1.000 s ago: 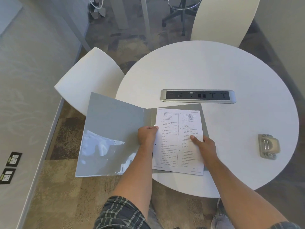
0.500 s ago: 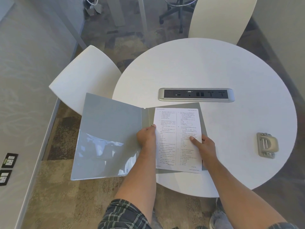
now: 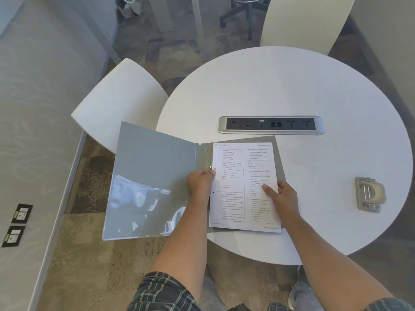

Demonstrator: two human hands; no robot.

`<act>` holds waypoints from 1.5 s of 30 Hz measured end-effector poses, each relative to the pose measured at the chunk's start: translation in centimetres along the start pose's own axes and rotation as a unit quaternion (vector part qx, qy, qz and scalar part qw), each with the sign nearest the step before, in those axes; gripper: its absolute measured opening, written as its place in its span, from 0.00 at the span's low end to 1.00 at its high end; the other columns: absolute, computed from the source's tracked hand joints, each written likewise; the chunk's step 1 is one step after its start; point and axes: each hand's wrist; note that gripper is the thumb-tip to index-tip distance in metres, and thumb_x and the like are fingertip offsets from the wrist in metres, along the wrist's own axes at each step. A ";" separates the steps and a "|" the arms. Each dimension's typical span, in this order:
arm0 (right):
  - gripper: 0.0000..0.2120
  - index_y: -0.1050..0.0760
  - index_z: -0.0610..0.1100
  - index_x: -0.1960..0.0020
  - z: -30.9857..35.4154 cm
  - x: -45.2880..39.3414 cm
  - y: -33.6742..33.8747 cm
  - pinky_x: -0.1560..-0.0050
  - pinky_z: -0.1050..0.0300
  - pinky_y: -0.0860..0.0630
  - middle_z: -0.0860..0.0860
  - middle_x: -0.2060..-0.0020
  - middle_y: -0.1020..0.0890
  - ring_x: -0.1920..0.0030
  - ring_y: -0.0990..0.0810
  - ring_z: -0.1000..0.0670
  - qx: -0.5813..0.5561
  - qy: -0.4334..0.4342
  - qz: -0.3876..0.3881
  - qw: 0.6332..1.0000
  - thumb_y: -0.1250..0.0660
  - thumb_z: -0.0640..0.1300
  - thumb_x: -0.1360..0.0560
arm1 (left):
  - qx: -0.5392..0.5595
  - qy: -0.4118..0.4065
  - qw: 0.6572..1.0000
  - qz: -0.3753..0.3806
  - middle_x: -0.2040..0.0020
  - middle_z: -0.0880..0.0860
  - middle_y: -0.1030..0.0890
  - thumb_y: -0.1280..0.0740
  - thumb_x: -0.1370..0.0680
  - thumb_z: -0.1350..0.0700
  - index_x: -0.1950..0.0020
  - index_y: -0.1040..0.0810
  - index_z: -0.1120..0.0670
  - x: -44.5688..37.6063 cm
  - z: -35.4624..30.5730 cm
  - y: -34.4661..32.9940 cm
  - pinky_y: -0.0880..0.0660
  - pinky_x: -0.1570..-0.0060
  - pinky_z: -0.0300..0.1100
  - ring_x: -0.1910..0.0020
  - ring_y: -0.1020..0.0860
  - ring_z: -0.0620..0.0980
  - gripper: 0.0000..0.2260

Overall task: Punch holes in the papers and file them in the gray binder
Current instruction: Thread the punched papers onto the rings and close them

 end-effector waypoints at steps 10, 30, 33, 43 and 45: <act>0.12 0.20 0.49 0.46 0.0 0.0 0.2 0.59 0.56 0.18 0.57 0.55 0.12 0.58 0.12 0.55 -0.004 0.001 0.002 1.000 0.23 0.52 0.26 | -0.233 -0.085 0.966 0.068 0.53 0.51 0.14 0.23 0.27 0.58 0.55 0.15 0.56 1.0 0.0 2.4 0.19 0.54 0.45 0.55 0.17 0.51 0.04; 0.34 0.32 0.57 0.30 -1.3 0.7 2.2 0.57 0.54 0.17 0.54 0.55 0.12 0.56 0.12 0.53 -0.038 0.009 -0.025 0.999 0.19 0.45 0.29 | -0.231 -0.040 0.966 0.109 0.51 0.57 0.14 0.21 0.29 0.62 0.51 0.16 0.63 2.0 0.5 3.0 0.19 0.43 0.51 0.48 0.16 0.57 0.10; 0.33 0.32 0.57 0.30 -1.5 0.8 2.4 0.57 0.55 0.17 0.55 0.55 0.13 0.56 0.12 0.55 -0.038 0.014 -0.022 0.999 0.20 0.45 0.28 | -0.233 -0.033 0.965 0.114 0.51 0.59 0.14 0.19 0.31 0.61 0.53 0.16 0.64 2.0 0.2 2.9 0.20 0.45 0.50 0.48 0.16 0.58 0.11; 0.33 0.33 0.54 0.26 -1.8 1.3 2.9 0.53 0.56 0.18 0.51 0.47 0.15 0.52 0.13 0.56 -0.085 0.028 -0.040 0.995 0.22 0.45 0.26 | -0.233 -0.045 0.964 0.123 0.54 0.57 0.14 0.20 0.31 0.65 0.62 0.17 0.57 1.8 0.2 2.8 0.21 0.39 0.47 0.49 0.17 0.54 0.07; 0.33 0.33 0.54 0.26 -1.7 1.3 2.9 0.53 0.57 0.19 0.52 0.47 0.16 0.52 0.13 0.57 -0.087 0.023 -0.049 0.995 0.21 0.45 0.26 | -0.234 -0.046 0.962 0.130 0.55 0.56 0.15 0.20 0.31 0.65 0.61 0.16 0.58 1.7 0.3 2.8 0.22 0.39 0.46 0.49 0.18 0.52 0.07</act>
Point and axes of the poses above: each hand's wrist, its own x-axis away from the middle knuckle, its own y-axis out of the back of the hand, z = x × y
